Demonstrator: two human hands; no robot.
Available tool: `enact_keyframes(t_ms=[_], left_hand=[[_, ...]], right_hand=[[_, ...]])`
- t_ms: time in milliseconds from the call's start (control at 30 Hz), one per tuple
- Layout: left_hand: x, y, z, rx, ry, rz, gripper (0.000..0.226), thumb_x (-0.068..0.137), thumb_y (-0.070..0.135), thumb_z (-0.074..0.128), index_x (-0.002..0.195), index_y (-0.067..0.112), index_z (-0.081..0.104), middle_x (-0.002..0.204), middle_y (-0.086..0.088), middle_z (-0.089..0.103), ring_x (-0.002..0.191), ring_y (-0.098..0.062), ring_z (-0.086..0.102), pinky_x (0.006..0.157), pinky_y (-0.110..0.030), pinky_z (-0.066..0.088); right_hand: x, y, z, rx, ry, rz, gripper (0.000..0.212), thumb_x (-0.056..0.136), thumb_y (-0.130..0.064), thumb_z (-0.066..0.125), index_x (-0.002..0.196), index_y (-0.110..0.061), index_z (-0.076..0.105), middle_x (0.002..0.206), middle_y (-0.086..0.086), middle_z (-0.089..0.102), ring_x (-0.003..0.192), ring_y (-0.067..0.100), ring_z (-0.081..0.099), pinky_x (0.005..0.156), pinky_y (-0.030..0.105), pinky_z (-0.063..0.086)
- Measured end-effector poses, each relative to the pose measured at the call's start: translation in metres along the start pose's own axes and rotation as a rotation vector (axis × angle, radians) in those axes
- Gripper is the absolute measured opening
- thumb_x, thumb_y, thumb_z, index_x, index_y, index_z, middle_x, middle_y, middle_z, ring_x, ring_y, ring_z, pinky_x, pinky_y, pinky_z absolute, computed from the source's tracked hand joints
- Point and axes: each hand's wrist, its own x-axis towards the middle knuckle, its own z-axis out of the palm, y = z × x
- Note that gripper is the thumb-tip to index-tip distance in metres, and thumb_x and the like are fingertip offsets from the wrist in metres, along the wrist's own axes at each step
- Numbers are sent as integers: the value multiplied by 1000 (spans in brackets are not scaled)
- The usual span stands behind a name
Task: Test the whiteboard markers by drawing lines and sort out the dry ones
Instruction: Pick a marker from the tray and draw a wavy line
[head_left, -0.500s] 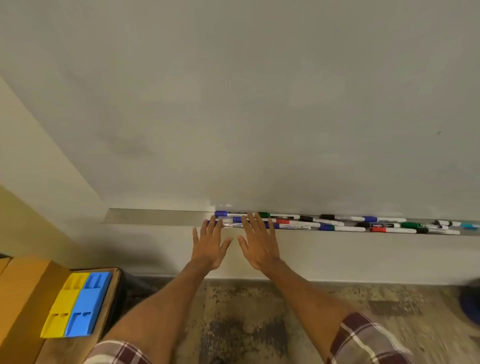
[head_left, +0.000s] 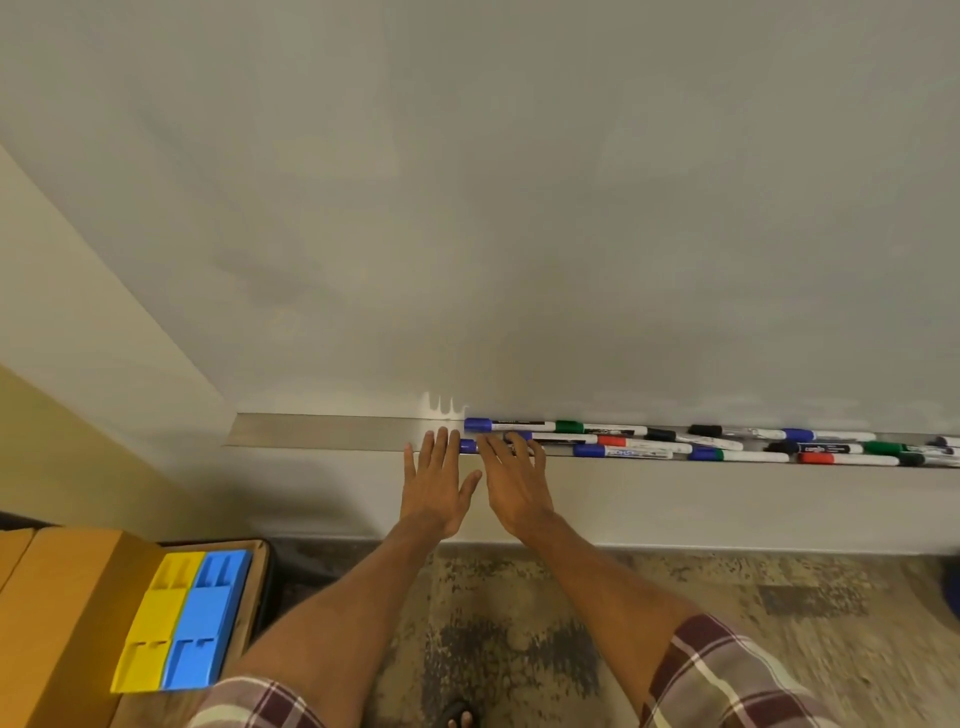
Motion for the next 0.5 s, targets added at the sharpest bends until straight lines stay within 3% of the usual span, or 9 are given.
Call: enact_keyframes(t_ms=[100, 233, 500], left_hand=[[0, 1, 2, 12, -22, -12, 74, 95, 60, 4, 154, 20, -13, 162, -3, -17, 148, -24, -17, 119, -50, -11], [1, 1, 3, 2, -27, -14, 69, 98, 57, 8, 155, 23, -11, 162, -2, -16, 149, -25, -15, 119, -51, -11], [6, 0, -12, -201, 48, 50, 53, 107, 34, 25, 156, 23, 8, 164, -1, 0, 151, -22, 0, 119, -52, -4]], right_hand=[[6, -3, -3, -12, 18, 22, 60, 95, -16, 55, 147, -20, 24, 152, 6, 27, 140, 30, 20, 112, 48, 16], [12, -8, -7, -42, 42, 59, 53, 94, -17, 57, 141, -19, 33, 143, 9, 36, 131, 29, 30, 107, 44, 27], [10, -5, -13, 37, 75, 56, 50, 93, -12, 57, 138, -21, 38, 142, 6, 36, 133, 26, 30, 111, 41, 22]])
